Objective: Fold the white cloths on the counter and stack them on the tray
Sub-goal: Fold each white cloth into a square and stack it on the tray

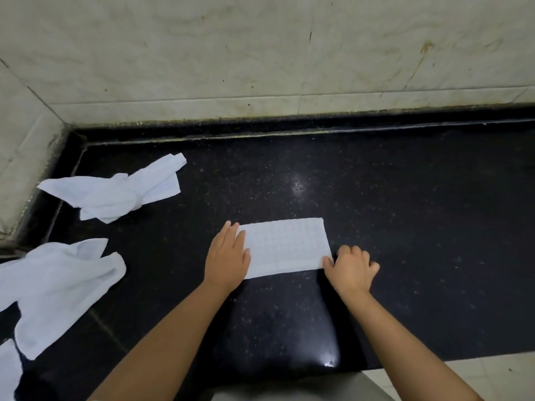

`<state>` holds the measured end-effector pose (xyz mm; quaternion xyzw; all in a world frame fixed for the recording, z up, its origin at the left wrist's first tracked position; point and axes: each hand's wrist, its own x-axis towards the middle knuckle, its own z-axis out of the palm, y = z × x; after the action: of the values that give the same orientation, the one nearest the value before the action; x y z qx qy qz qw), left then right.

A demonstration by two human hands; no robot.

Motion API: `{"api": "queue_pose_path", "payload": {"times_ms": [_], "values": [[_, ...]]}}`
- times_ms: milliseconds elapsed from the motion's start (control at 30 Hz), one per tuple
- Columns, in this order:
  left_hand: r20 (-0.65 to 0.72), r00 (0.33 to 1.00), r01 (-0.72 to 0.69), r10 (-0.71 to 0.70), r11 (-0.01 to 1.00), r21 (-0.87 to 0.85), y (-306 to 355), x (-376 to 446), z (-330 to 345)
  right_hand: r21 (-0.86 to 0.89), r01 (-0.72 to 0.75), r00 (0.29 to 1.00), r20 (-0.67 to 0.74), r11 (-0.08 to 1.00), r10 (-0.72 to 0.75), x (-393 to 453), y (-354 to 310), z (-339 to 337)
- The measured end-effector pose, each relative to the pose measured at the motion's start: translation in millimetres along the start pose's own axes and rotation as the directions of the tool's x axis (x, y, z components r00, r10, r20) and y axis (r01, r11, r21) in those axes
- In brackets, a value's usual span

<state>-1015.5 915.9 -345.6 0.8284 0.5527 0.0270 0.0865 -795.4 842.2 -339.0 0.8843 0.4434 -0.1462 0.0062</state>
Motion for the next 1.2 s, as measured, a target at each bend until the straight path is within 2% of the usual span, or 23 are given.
{"api": "queue_pose_path", "payload": {"times_ms": [133,233,367,433,533,600,700,800,867,1067,1200], "values": [[0.212,0.965,0.154,-0.156,0.988,0.022,7,10,16,-0.05,-0.072,0.995,0.059,0.996,0.075,-2,-13,6],[0.247,0.954,0.164,-0.169,0.986,0.041,5,10,21,0.028,-0.151,0.984,0.1,0.988,0.148,3,-17,6],[0.266,0.949,0.167,-0.168,0.986,0.024,6,8,21,0.067,-0.135,0.987,0.096,0.989,0.128,2,-22,1],[0.278,0.946,0.167,-0.164,0.986,0.014,6,9,20,0.233,-0.106,0.993,0.082,0.967,0.089,0,-24,-6],[0.245,0.957,0.167,-0.154,0.986,-0.03,3,6,11,0.592,0.036,0.999,-0.041,0.805,-0.015,-6,-41,-23],[0.171,0.969,0.19,-0.177,0.979,-0.066,-8,0,4,0.665,0.174,0.984,-0.144,0.727,-0.104,-17,-66,-32],[0.122,0.963,0.25,-0.242,0.967,-0.057,-33,-22,-2,0.624,0.35,0.934,-0.177,0.698,-0.311,-37,-108,-22],[0.137,0.937,0.329,-0.32,0.943,-0.052,-59,-42,-3,0.512,0.473,0.861,-0.097,0.717,-0.5,-49,-132,9],[0.136,0.931,0.348,-0.339,0.936,-0.046,-70,-52,-1,0.444,0.525,0.823,-0.045,0.726,-0.567,-54,-138,28],[0.141,0.936,0.333,-0.321,0.941,-0.068,-77,-69,6,0.409,0.537,0.817,-0.034,0.738,-0.576,-58,-138,41],[0.159,0.935,0.328,-0.317,0.943,-0.048,-78,-70,11,0.497,0.506,0.857,-0.199,0.705,-0.475,-57,-145,25]]}}
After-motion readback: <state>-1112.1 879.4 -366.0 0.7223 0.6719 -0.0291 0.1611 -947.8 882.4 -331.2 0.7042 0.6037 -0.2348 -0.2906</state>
